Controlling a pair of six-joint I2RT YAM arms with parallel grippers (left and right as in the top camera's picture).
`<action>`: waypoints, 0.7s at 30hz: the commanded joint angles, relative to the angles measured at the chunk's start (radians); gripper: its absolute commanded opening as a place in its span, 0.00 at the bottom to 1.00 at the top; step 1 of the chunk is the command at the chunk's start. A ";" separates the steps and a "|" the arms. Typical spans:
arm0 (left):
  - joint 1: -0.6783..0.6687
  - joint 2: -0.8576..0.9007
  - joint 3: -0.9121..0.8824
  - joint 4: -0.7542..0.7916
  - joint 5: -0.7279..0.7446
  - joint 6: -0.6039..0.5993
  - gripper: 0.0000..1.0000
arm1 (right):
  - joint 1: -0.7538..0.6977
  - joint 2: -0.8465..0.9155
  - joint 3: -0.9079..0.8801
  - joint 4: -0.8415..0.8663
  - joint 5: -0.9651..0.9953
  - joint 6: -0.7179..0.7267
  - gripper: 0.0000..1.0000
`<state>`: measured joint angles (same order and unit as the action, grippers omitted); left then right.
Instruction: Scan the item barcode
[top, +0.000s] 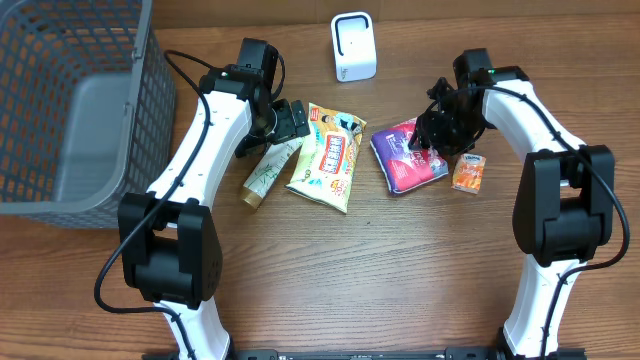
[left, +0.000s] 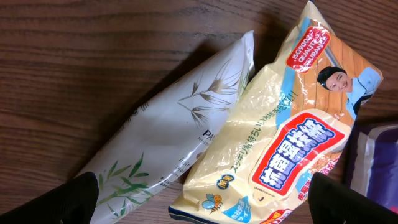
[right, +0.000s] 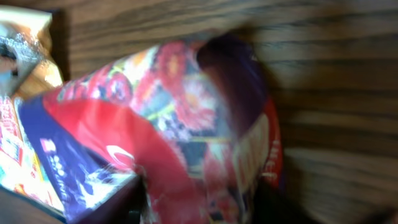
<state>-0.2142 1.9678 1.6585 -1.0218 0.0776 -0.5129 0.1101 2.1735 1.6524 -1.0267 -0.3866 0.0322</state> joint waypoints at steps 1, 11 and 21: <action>-0.002 -0.003 0.019 0.002 -0.007 0.019 1.00 | 0.009 -0.016 -0.032 0.017 0.000 0.055 0.23; -0.002 -0.003 0.019 0.002 -0.007 0.019 1.00 | 0.007 -0.016 0.149 0.208 -0.306 0.382 0.04; -0.002 -0.003 0.019 0.002 -0.007 0.019 1.00 | 0.045 -0.011 0.227 0.804 -0.101 0.833 0.04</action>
<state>-0.2142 1.9678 1.6585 -1.0229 0.0776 -0.5129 0.1230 2.1700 1.8645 -0.2653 -0.6163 0.7189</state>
